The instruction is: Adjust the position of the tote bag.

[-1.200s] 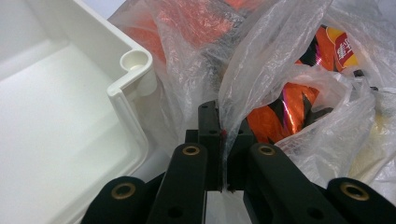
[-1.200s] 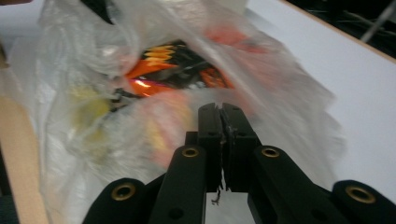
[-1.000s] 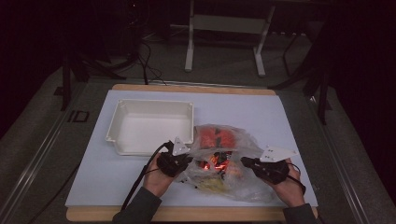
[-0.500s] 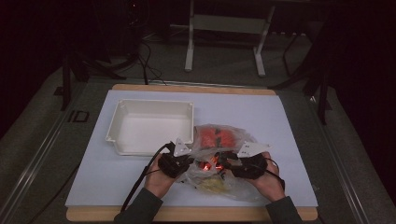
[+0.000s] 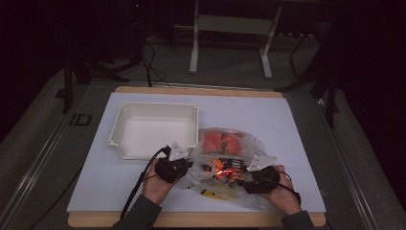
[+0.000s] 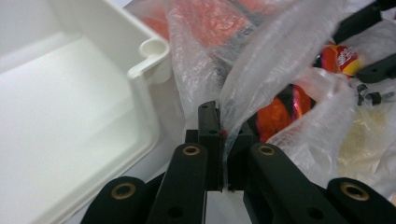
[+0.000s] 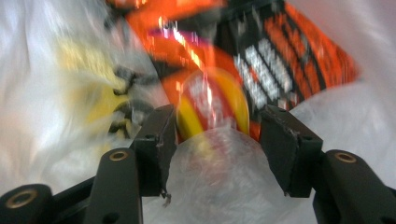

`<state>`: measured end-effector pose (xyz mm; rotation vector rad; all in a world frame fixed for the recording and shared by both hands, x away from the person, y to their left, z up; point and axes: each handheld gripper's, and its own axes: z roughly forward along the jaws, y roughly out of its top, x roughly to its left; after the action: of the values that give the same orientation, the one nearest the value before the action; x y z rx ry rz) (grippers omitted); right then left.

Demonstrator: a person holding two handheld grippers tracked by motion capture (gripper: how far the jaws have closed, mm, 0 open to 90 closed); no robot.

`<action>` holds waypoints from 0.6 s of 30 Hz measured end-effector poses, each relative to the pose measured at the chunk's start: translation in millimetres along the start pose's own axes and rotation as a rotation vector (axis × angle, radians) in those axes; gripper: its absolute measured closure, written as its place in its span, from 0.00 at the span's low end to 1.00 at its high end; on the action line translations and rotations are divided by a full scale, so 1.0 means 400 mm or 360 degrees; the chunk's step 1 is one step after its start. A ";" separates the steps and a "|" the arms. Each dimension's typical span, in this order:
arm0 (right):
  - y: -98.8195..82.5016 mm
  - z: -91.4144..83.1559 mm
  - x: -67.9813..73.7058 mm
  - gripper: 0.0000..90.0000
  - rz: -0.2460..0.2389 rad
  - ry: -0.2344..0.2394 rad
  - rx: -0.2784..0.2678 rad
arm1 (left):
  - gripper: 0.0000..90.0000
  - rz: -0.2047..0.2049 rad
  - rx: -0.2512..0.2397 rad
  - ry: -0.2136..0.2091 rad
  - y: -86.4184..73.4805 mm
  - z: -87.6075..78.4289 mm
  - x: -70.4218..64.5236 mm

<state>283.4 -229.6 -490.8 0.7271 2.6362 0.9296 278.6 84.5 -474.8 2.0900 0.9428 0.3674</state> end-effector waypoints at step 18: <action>-0.101 0.007 -0.018 0.53 0.0065 0.0029 0.0129 | 0.99 -0.0168 0.0008 0.0096 -0.063 -0.047 0.079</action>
<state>275.8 -259.1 -518.2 0.7984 2.6980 0.8479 277.4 128.1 -483.7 2.0341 1.0860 0.3754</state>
